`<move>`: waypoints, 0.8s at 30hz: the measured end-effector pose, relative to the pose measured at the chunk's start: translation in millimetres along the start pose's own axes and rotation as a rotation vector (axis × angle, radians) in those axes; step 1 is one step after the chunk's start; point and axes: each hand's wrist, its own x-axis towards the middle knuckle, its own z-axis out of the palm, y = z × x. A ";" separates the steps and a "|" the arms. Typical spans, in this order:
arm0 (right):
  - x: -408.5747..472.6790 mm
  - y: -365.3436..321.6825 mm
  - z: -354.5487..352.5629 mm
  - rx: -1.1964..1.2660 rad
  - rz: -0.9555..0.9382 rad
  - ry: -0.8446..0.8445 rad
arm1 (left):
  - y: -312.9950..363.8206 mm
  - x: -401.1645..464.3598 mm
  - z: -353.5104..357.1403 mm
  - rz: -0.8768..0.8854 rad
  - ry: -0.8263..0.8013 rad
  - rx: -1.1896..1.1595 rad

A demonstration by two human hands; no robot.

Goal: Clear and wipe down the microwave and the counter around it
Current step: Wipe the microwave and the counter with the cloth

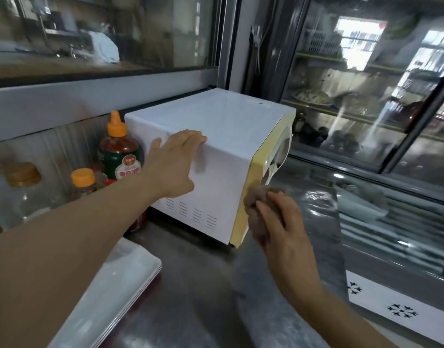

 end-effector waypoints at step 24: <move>-21.4 18.9 115.7 -0.049 0.618 -0.018 | 0.4 1.2 22.5 0.047 0.141 -0.042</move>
